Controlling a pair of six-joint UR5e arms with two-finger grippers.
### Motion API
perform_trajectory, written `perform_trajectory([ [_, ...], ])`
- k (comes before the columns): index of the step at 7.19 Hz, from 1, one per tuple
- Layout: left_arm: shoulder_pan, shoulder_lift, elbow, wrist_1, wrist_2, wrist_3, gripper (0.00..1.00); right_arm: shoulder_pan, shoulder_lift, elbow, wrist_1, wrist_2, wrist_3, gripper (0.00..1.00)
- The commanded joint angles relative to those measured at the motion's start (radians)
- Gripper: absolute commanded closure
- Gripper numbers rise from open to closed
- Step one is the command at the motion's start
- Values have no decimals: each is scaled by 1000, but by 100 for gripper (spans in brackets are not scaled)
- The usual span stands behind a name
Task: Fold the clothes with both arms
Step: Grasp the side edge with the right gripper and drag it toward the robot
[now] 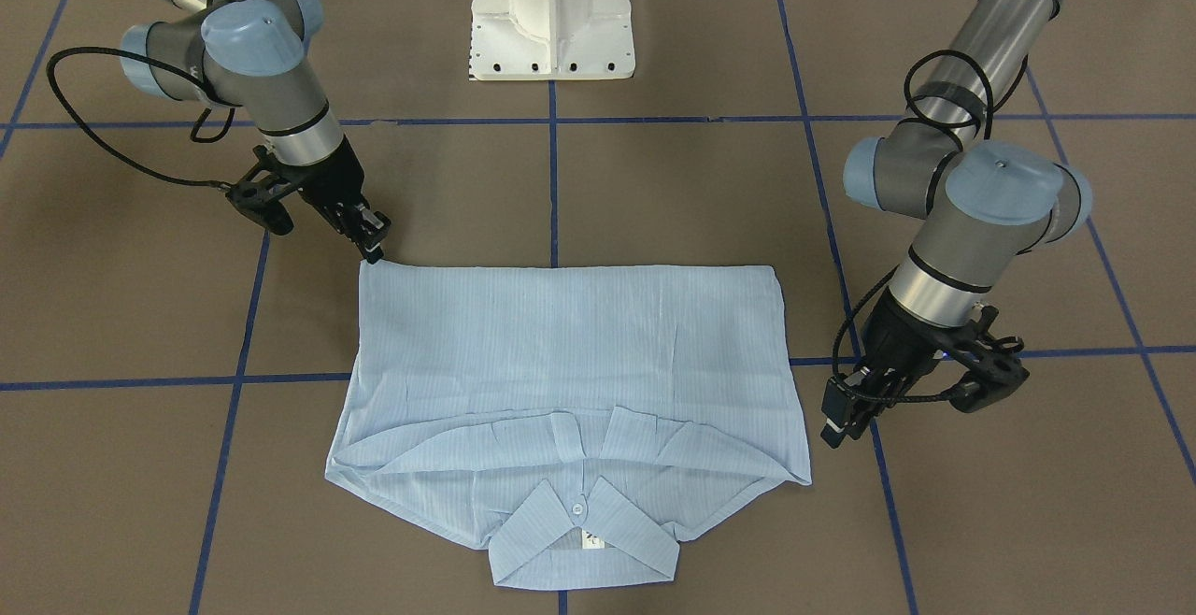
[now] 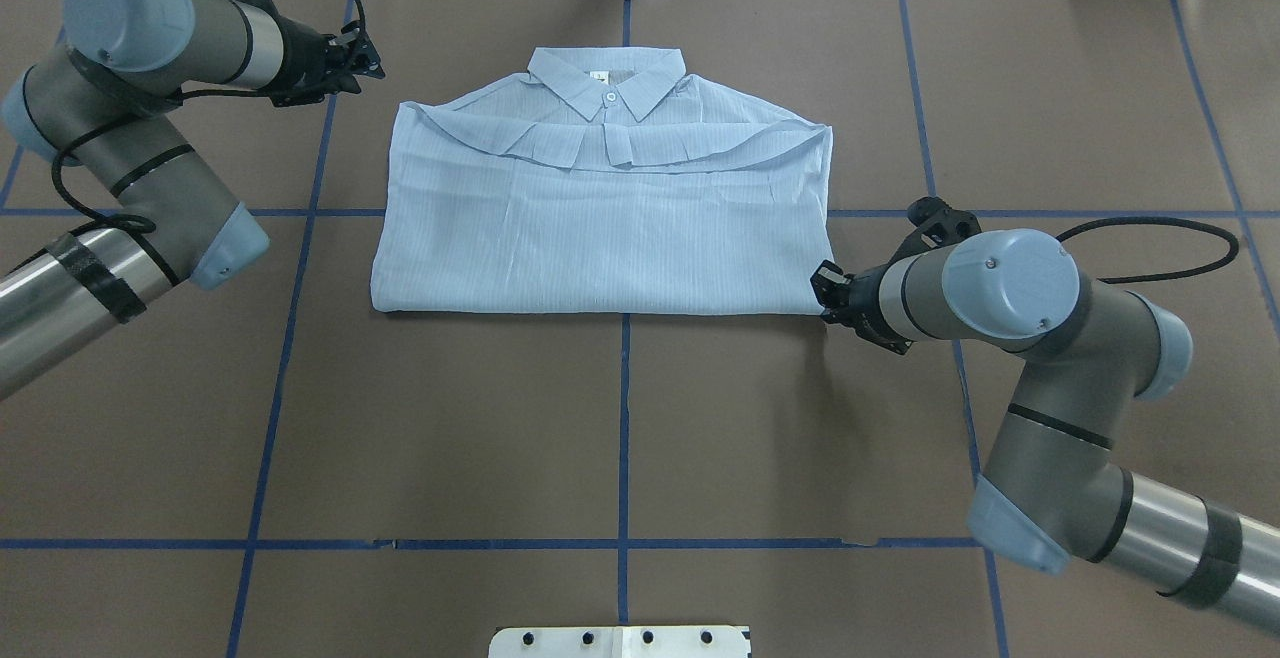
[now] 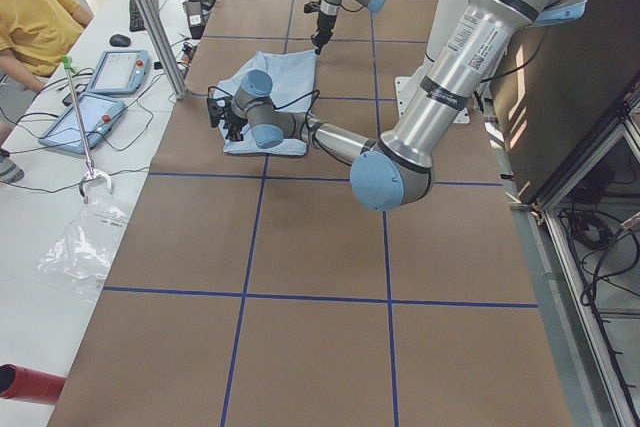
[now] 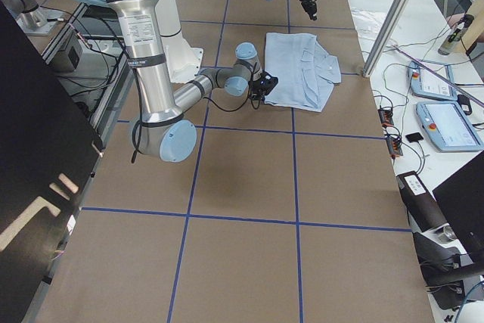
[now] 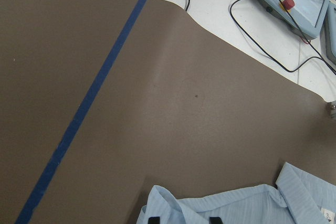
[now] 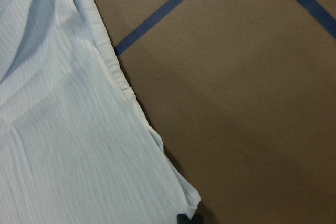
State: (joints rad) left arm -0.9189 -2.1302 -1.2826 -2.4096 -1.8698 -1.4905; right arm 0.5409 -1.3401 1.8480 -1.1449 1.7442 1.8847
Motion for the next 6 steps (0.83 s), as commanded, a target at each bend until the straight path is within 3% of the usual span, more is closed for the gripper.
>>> perform_trajectory([
  [1,-2,3,-18,1,-2,-2,58,-118,-118,225,-149,30,36,100],
  [2,5,9,-58,6,-6,-7,58,-231,-155,322,-241,35,103,100],
  [4,23,163,-253,10,-37,-16,57,-402,-154,492,-501,88,157,100],
  [6,110,338,-447,9,-72,-127,53,-523,-155,527,-538,115,224,100],
])
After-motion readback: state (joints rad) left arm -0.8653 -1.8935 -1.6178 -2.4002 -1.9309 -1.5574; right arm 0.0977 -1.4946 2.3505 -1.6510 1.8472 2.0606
